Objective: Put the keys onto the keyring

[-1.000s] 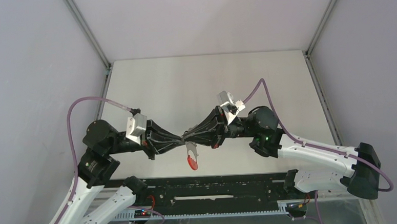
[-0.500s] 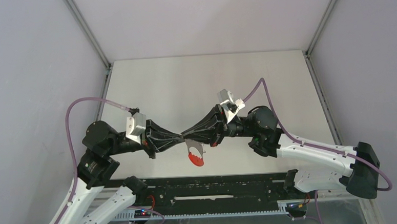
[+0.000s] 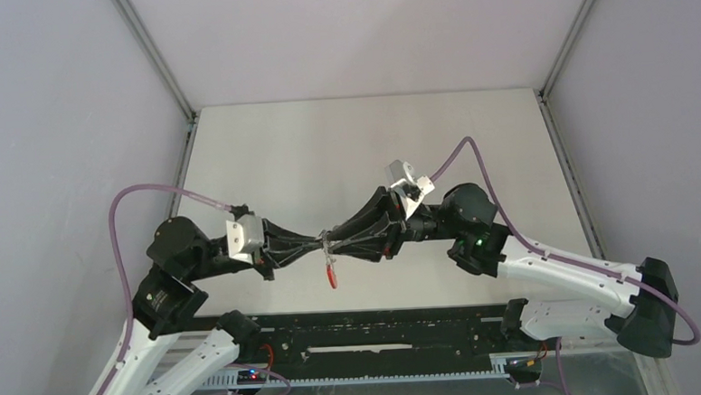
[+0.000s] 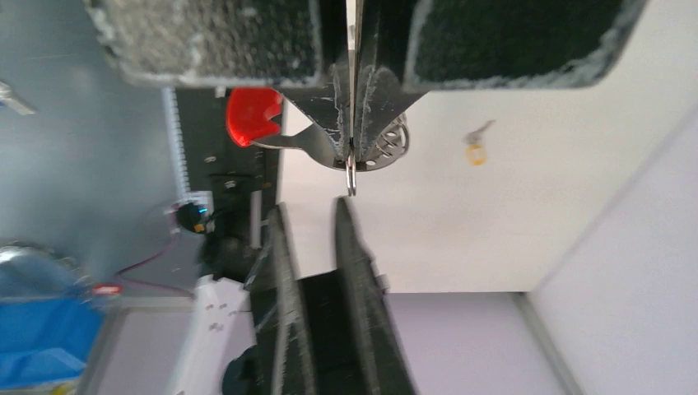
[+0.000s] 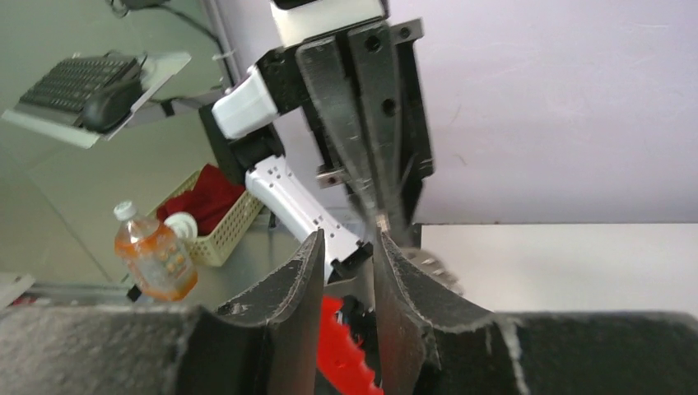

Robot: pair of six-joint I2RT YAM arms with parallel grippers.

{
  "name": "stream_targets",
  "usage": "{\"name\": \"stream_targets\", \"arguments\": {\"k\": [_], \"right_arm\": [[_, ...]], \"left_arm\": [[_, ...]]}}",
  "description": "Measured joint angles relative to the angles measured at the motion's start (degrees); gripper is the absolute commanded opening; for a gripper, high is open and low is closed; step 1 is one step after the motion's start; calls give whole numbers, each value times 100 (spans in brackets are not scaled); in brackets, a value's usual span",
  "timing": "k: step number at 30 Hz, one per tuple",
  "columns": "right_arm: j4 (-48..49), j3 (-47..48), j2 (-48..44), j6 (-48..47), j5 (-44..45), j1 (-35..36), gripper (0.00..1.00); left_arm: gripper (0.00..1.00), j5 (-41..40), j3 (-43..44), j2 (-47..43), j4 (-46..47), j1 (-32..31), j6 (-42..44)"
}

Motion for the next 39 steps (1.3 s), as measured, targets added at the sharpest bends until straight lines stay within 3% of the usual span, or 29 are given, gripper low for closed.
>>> {"name": "stream_targets", "arguments": {"k": [11,19,29,39], "right_arm": [[-1464,481,-393,-975,-446,-61,39],[-2975,1246,-341,-2566,164,308,39],[-4306,1668,57,-4144,975,944,39],[-4647,1786,186,-4653,1602,1095,38]], "left_arm": [[0,-452,0,-149,-684,-212,2197],[0,-636,0,-138,-1292,-592,3342],[0,-730,11,-66,-1464,-730,3565],[0,-769,11,-24,-1541,-785,3512]]}}
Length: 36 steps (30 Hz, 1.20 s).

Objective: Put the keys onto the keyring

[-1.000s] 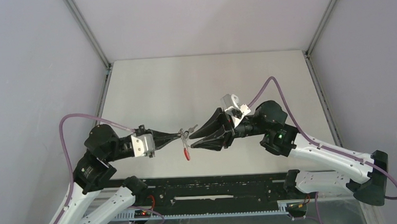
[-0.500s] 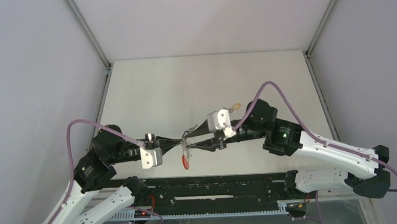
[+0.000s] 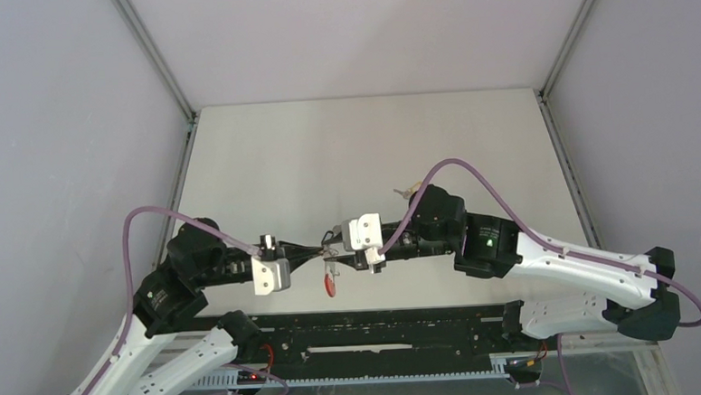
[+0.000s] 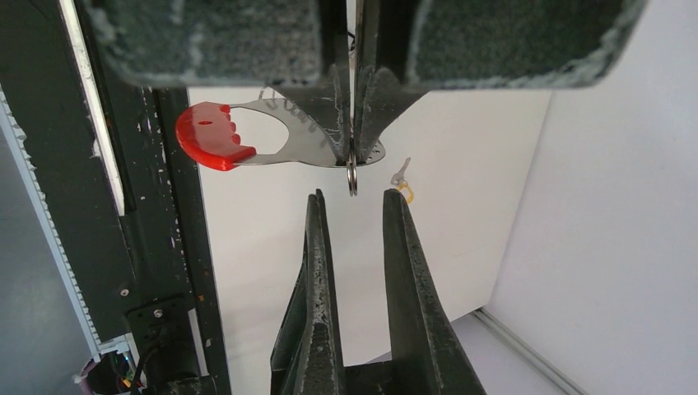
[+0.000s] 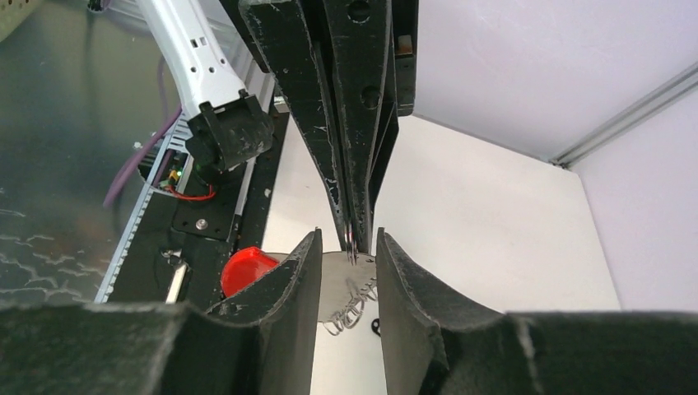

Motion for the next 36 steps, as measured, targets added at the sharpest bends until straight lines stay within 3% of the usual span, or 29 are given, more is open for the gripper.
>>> {"name": "stream_targets", "arguments": {"k": [8,11,15,18,19,21,22,25,29,36], "right_arm": [[-116,11,55,-155,201,44,33],[-170,83,120,-195,210,44,25],[-273,190,179,-258,216,50,3],[-354,208,181,-293,197,55,0],[-363,212,181,-295,199,55,0],[-391,223,181,-297,199,55,0],[-413,234,181,-295,201,55,0],[-468,240,179,-284,186,44,0],[-459,238,138,-234,42,-39,0],[-400,236,-22,-118,-188,-140,0]], "left_arm": [[0,15,0,0,0,-7,-55],[0,35,0,0,0,-11,-68],[0,57,0,-2,4,-9,-109],[0,72,0,-2,-2,-11,-155],[3,79,0,-2,-4,-11,-173],[35,94,0,-2,-2,-11,-210],[44,96,0,-2,0,-11,-221],[54,114,2,-26,42,-13,-363],[51,81,2,-116,79,-17,-525],[34,48,0,-240,315,-20,-892]]}}
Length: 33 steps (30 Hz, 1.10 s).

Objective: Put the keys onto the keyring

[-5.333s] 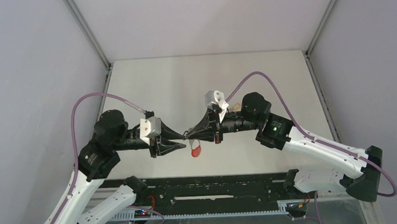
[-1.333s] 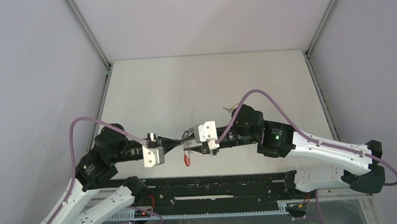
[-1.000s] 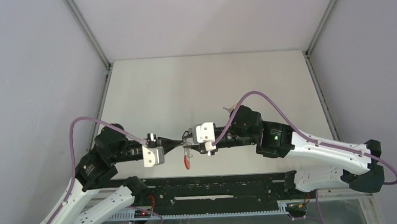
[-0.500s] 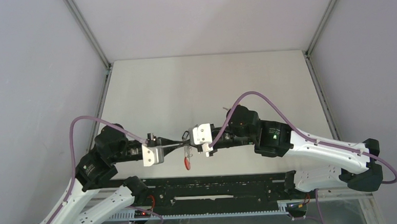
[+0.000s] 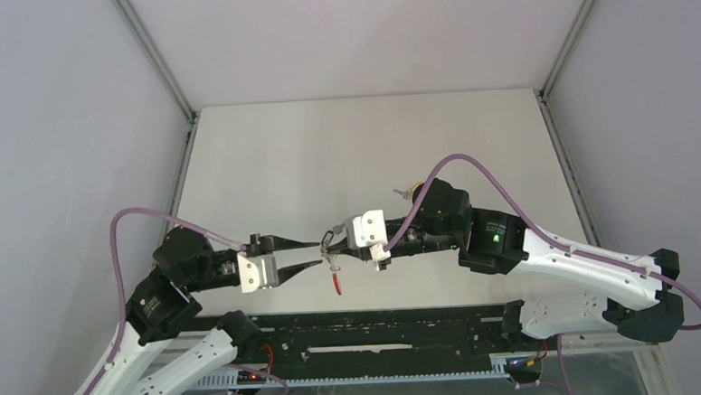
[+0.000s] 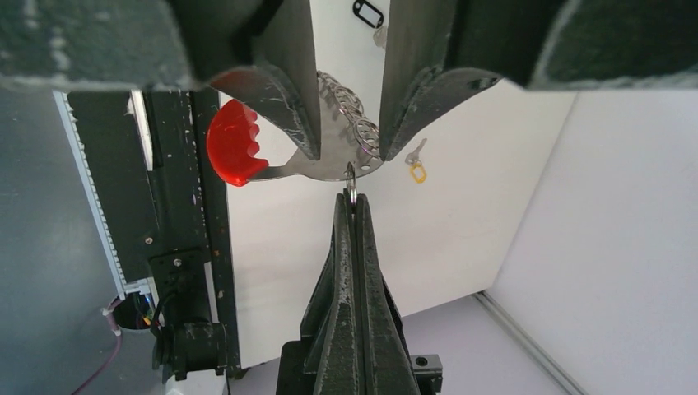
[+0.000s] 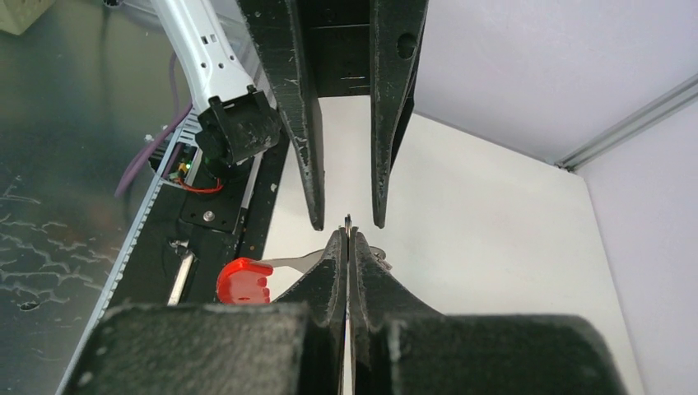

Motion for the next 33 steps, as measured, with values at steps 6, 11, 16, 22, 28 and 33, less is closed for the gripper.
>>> {"name": "stream_targets", "arguments": {"k": [6,11,16,22,28,33], "right_arm": [[22,-11,-2,48,-79,-9,0],[33,-24,-2,103,-122,-13,0],[103,-26,-2,140,-184,-13,0],[116,-26,0,179,-232,-13,0],[144,-26,9,227,-238,-7,0],[157,-33,22,234,-236,15,0]], "left_arm": [[25,52,0,-13,184,0,-260],[23,208,-2,-11,249,0,-361],[25,361,-9,17,249,-2,-363],[18,457,-9,131,247,-2,-361],[9,426,-11,153,247,0,-358],[0,348,-11,153,238,-2,-365]]}}
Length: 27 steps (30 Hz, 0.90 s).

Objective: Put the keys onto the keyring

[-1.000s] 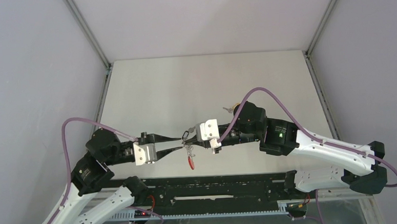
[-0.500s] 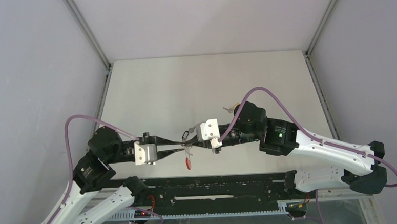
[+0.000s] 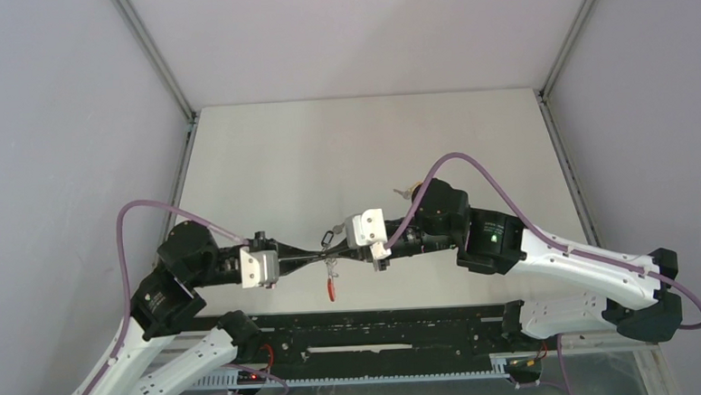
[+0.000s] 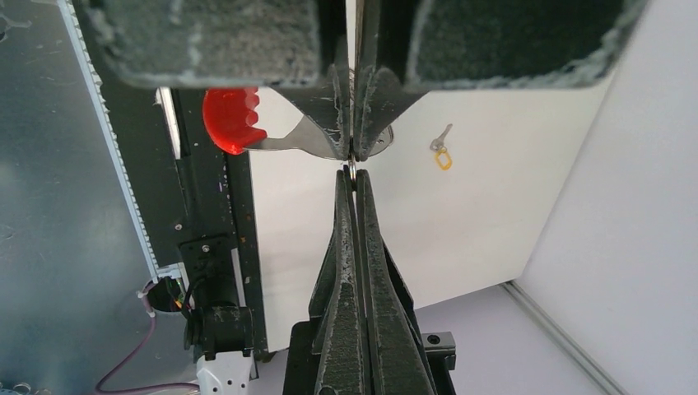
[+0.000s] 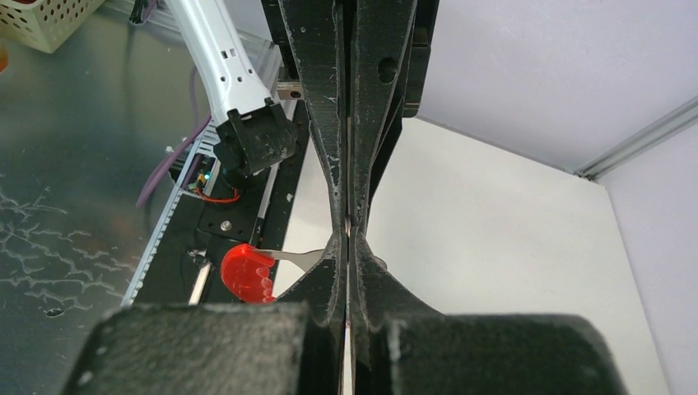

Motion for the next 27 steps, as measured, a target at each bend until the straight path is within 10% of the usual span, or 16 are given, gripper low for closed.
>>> {"name": "stream_targets", "arguments": {"k": [10,14,19,27], "right_arm": [[138,0,26,264,186,-9,29],[229,0,9,673,304,-232,66],[323,-221,-245,1384,739,-944,90],[433,-1196,-514,2520,2343,-2240,85]], "left_arm": [[0,-310,-223,20,181,2,-721],[0,-457,-433,61,299,87,-1233],[0,-426,-592,155,522,721,-1692],[0,-9,-595,809,719,1849,-1770]]}}
